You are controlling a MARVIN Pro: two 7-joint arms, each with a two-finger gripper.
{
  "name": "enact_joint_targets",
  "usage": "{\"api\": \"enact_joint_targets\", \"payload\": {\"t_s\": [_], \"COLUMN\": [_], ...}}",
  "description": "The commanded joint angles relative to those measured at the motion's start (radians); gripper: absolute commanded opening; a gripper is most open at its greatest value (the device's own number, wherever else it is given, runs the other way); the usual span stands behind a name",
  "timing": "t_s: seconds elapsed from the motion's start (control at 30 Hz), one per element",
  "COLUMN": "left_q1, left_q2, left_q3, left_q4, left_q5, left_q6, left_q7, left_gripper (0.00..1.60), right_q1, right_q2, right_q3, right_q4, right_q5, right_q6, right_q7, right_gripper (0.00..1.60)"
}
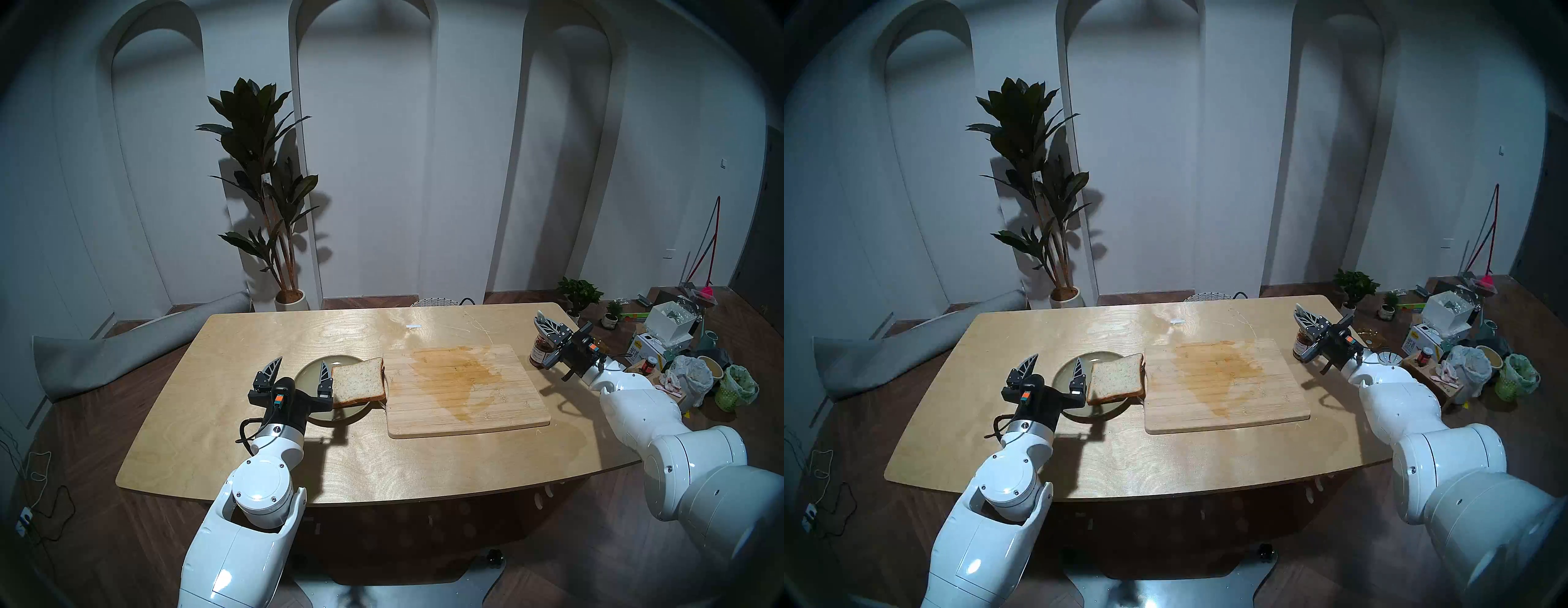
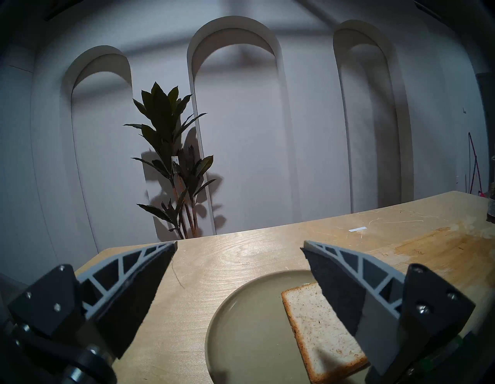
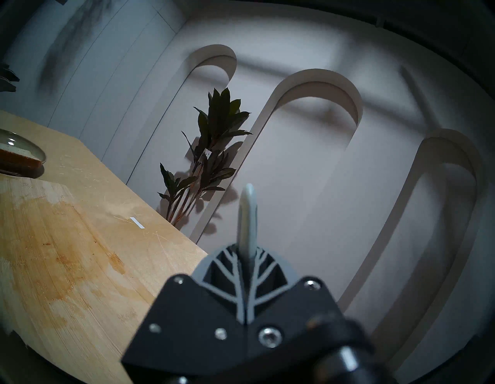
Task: Spread jam over the slice of bread with the knife
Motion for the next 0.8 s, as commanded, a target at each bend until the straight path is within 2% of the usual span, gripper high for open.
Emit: {"api": "enact_joint_targets", "payload": {"t_s": [0.0,0.33,0.77], "left_q1": [-0.023,-0.025,-0.029], "left_q2": [-0.003,-0.011,-0.018], "left_q3": [0.005,0.004,0.000], "left_q4": [-0.012,-0.005,0.002], "left_q5": [0.001,0.004,0.006], "left_q6": [0.001,0.002,-0.001], "left_q7": [-0.004,-0.004,-0.006], "left_gripper": [1.60,1.60,1.60], "right_q1": [0.043,0.075,0.098], "right_q2": [0.006,0.014,0.018], "right_q3": [0.013,-0.005,-0.010], "right_q4": [-0.001,0.068,0.068], "right_q5": [0.016,-0.018,-0.033], "right_q6": [-0.010,-0.010,-0.010], "right_q7": [0.010,0.013,0.018], "right_gripper": [0.00,0.00,0.00]}}
